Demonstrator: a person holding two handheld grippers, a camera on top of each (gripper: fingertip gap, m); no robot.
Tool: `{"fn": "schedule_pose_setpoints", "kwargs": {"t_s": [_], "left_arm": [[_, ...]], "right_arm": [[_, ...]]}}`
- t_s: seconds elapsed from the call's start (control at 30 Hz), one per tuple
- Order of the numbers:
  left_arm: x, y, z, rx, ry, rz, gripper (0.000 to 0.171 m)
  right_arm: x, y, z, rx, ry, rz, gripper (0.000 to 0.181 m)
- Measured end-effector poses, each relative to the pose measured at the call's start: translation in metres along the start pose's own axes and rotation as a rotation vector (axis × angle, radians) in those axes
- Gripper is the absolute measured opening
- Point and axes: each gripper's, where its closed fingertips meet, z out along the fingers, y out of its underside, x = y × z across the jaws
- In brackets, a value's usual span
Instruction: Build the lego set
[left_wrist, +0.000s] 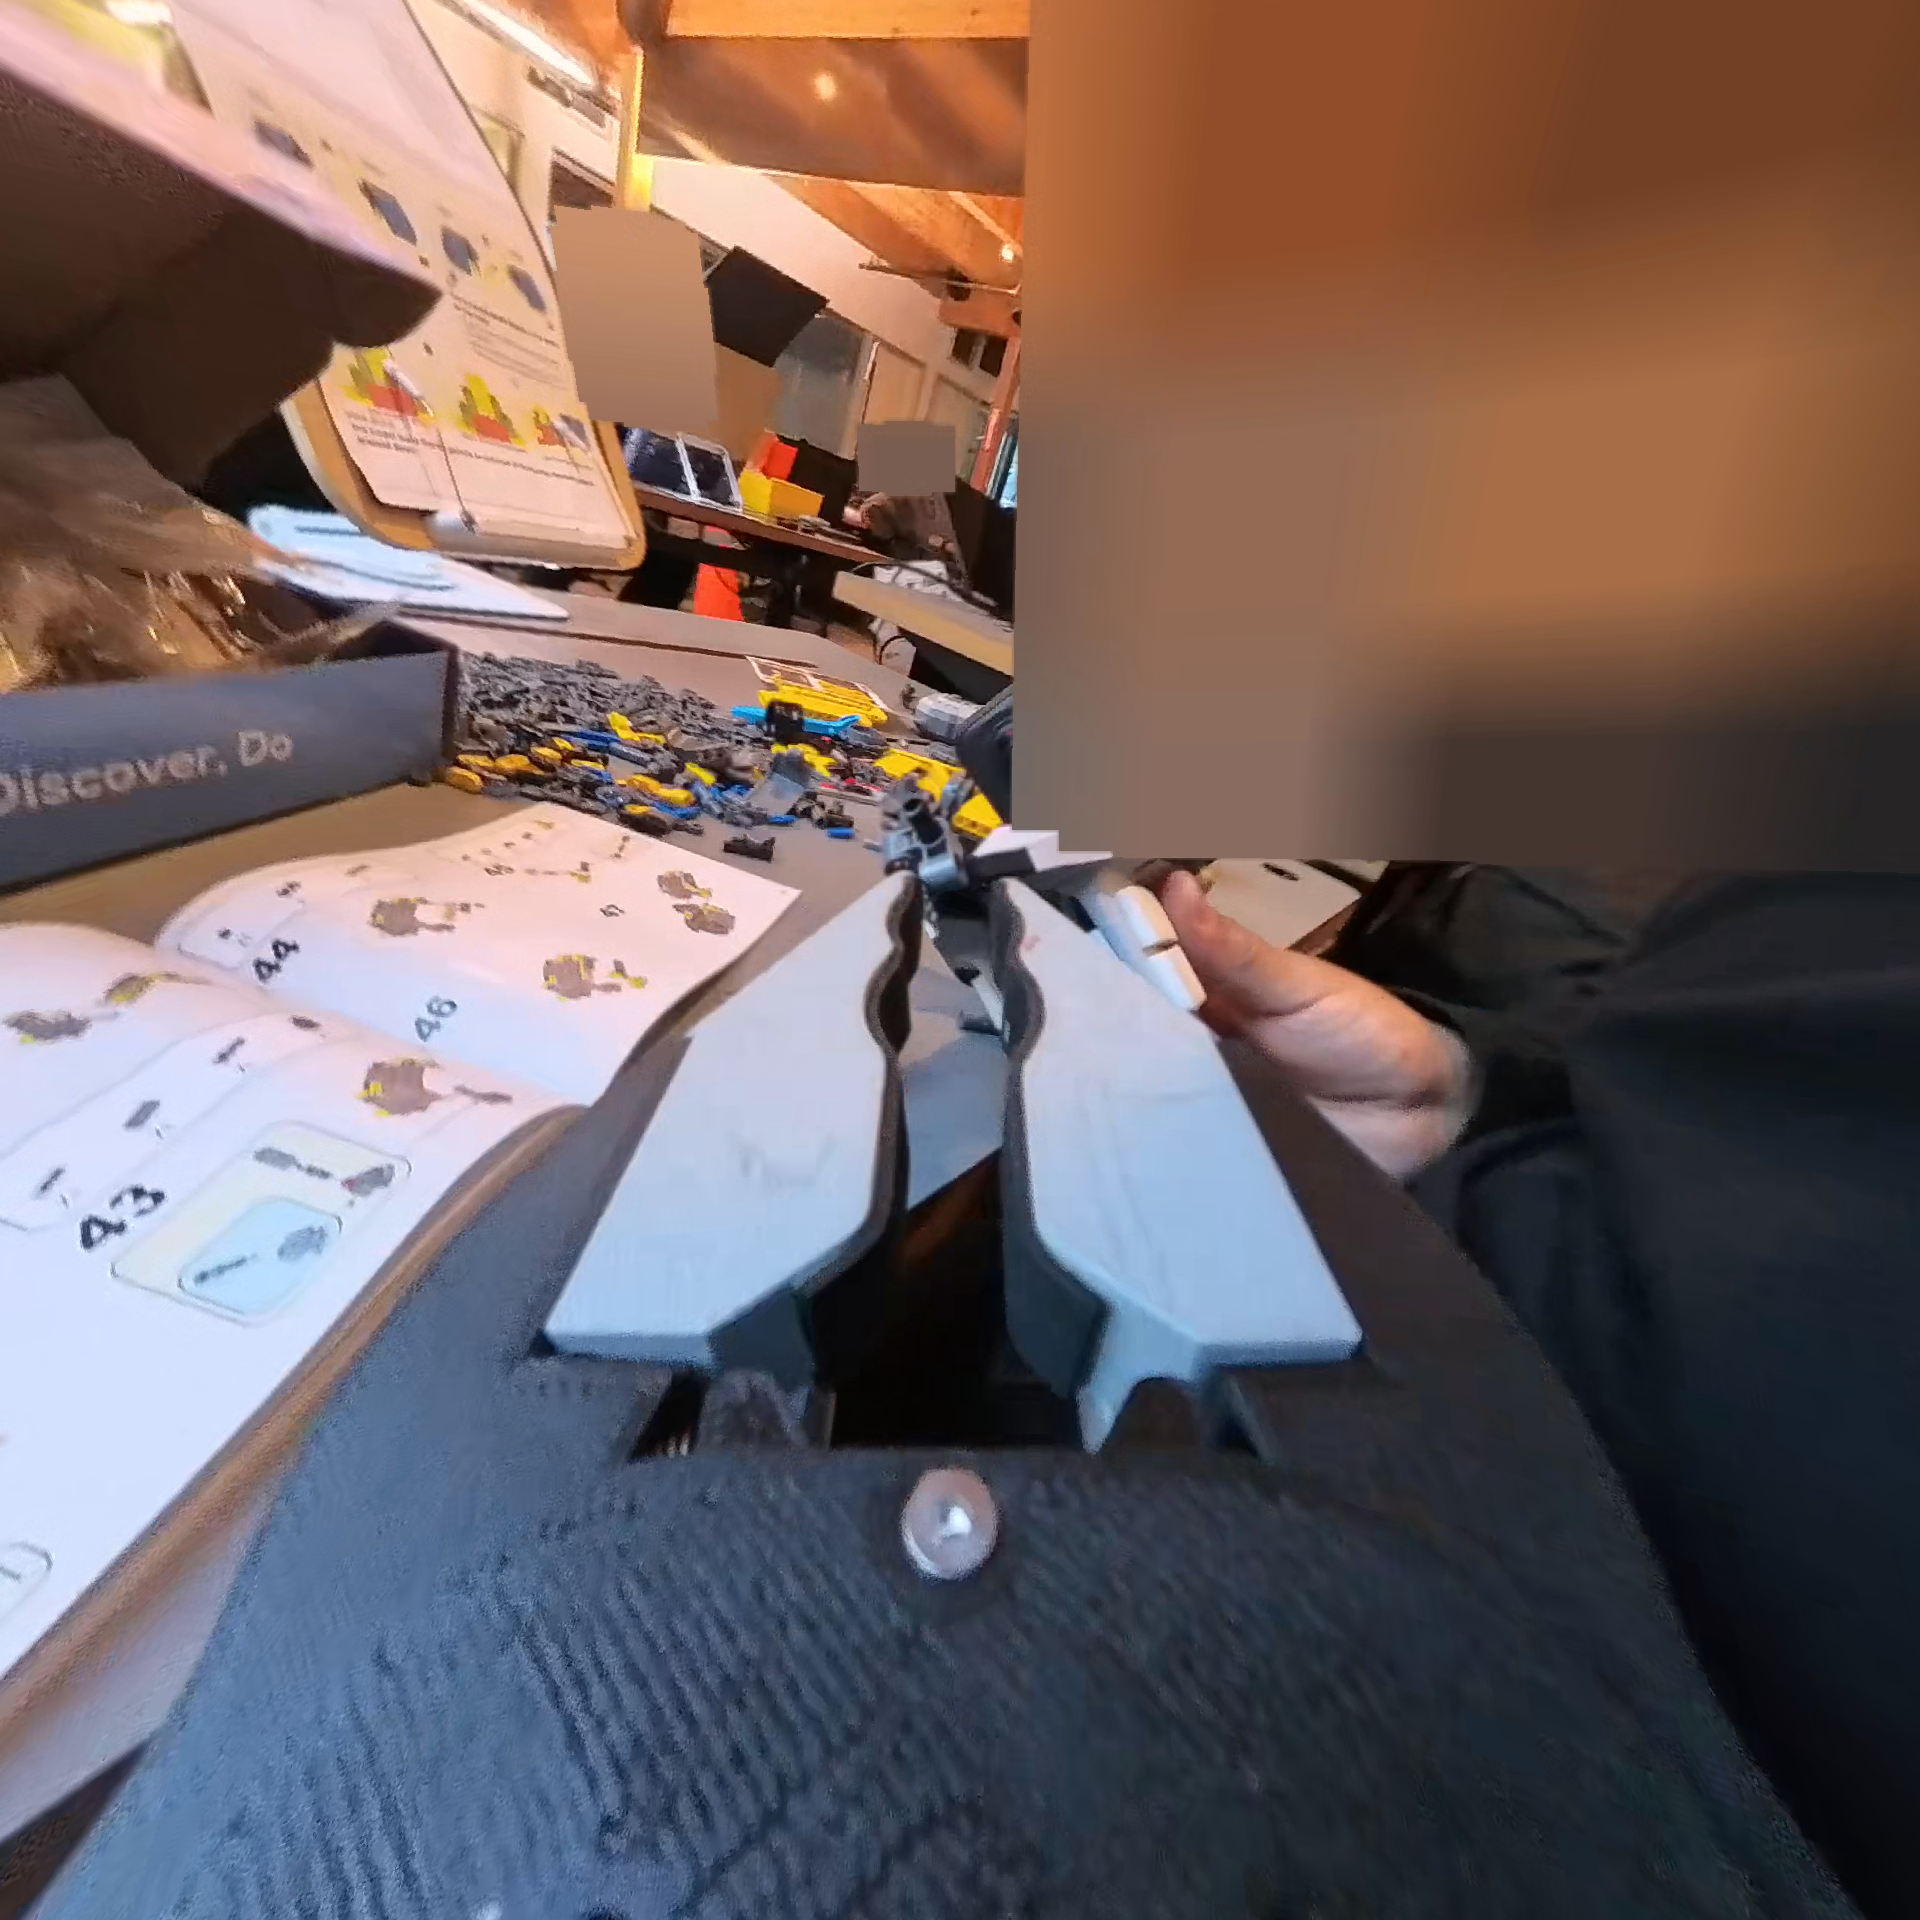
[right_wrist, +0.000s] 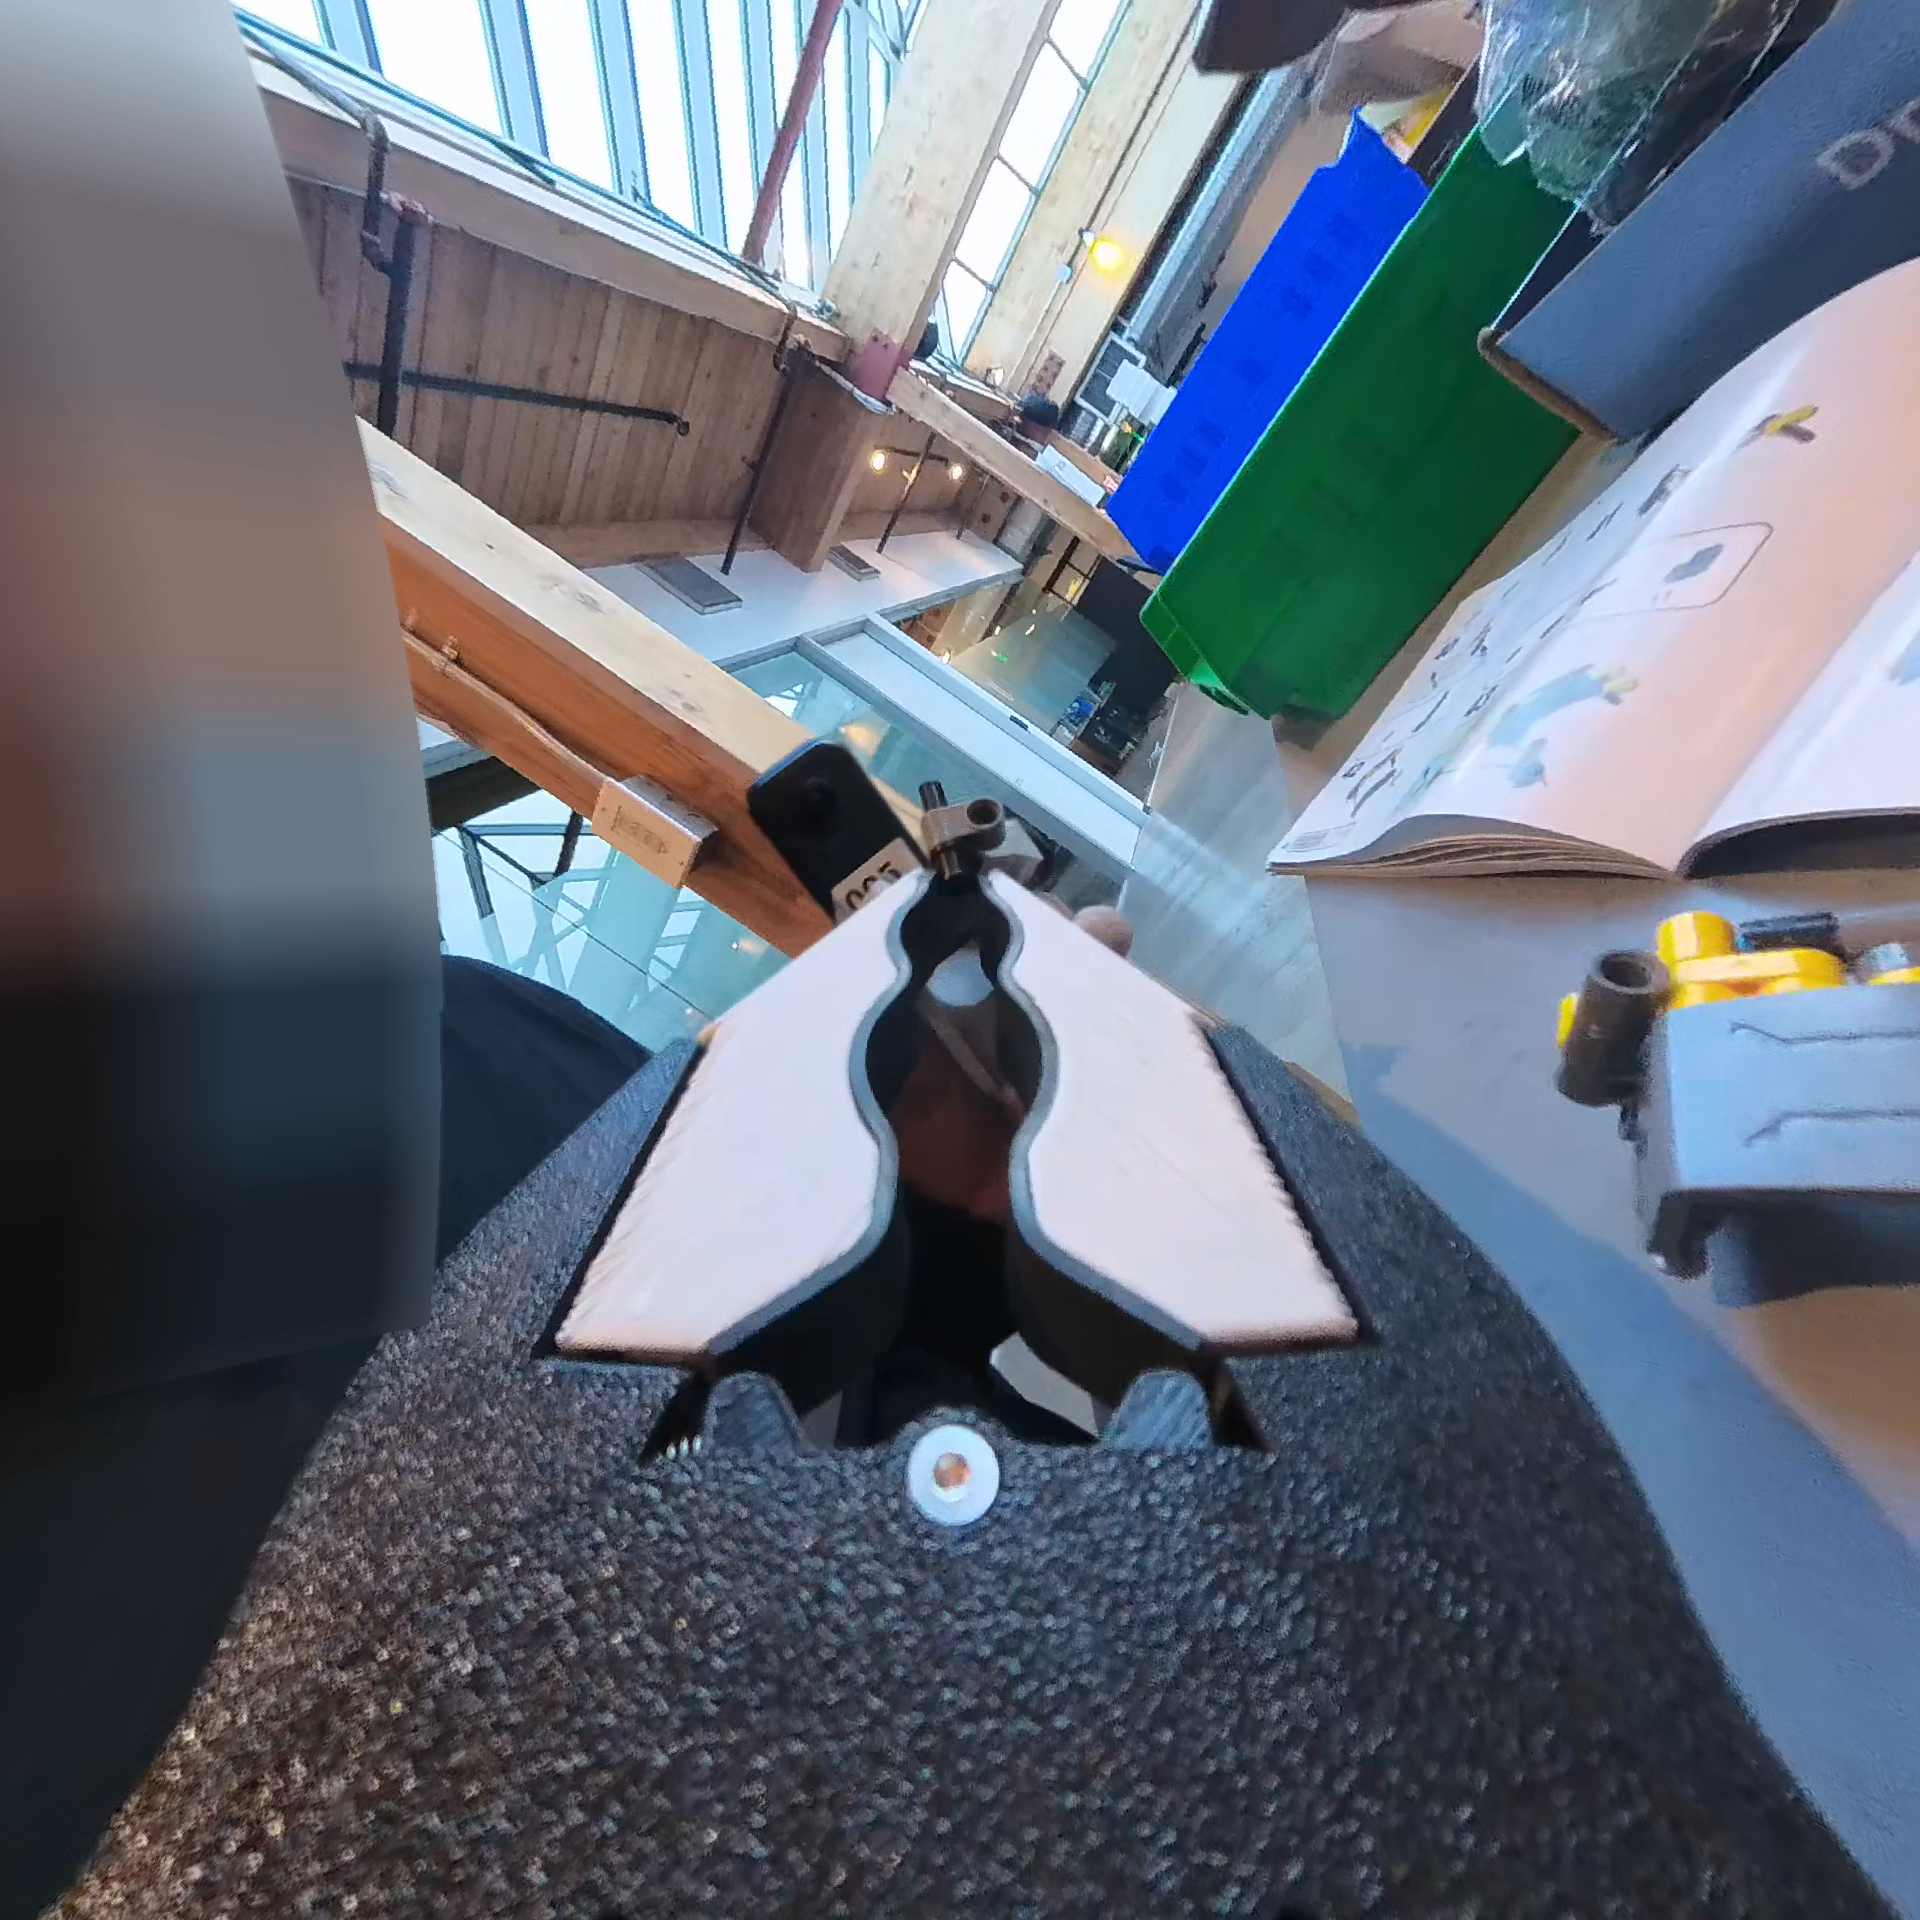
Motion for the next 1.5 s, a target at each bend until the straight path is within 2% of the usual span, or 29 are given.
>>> {"fn": "schedule_pose_setpoints", "kwargs": {"t_s": [0.17,0.47,0.73,0.97,1.03,1.13,1.2,1.27,1.5], "left_arm": [[-0.007,0.001,-0.010,0.036,0.056,-0.131,0.007],[-0.002,0.004,-0.011,0.029,0.118,-0.170,0.011],[-0.002,0.006,-0.013,0.019,0.129,-0.185,0.006],[-0.006,0.012,-0.011,-0.011,0.112,-0.213,0.006],[-0.009,0.013,-0.013,-0.049,0.084,-0.110,0.009],[-0.016,0.011,-0.021,-0.107,-0.005,0.141,0.019],[-0.010,0.012,-0.024,-0.136,-0.002,0.273,0.023],[-0.001,0.016,-0.025,-0.164,0.010,0.387,0.022],[-0.003,0.038,-0.020,-0.297,-0.103,0.710,0.015]], "right_arm": [[0.005,0.011,0.010,-0.051,0.018,-0.018,0.006],[0.007,0.019,0.010,-0.106,0.072,-0.108,0.005],[0.007,0.021,0.010,-0.145,0.107,-0.189,0.005],[0.013,0.022,0.005,-0.141,0.140,-0.111,0.005],[0.014,0.023,0.005,-0.144,0.151,-0.050,0.005],[0.019,0.031,0.004,-0.187,0.181,0.056,0.005],[0.020,0.033,0.001,-0.185,0.183,0.118,0.005],[0.021,0.032,-0.001,-0.175,0.181,0.165,0.005],[0.020,0.042,0.002,-0.218,0.175,0.235,0.005]]}}
